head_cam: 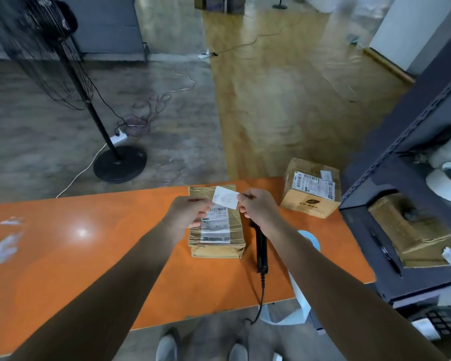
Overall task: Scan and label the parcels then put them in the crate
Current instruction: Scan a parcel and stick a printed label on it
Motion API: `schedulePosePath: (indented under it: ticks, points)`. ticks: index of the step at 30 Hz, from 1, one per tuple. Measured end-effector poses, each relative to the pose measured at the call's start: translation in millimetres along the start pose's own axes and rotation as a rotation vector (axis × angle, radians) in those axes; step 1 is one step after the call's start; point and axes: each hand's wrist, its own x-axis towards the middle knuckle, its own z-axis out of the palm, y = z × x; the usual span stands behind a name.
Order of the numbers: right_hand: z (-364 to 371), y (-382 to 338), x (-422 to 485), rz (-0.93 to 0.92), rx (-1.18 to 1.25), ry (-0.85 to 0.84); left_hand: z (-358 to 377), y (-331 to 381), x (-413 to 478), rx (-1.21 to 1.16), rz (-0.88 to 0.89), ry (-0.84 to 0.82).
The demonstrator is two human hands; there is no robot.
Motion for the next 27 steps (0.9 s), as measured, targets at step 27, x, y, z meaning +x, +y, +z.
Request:
schedulePosePath:
  ticks: [27]
  points:
    - [45.4,26.3,-3.7,0.33,-0.346,-0.172,-12.5,-63.7,32.3,0.867,0.389,-0.033]
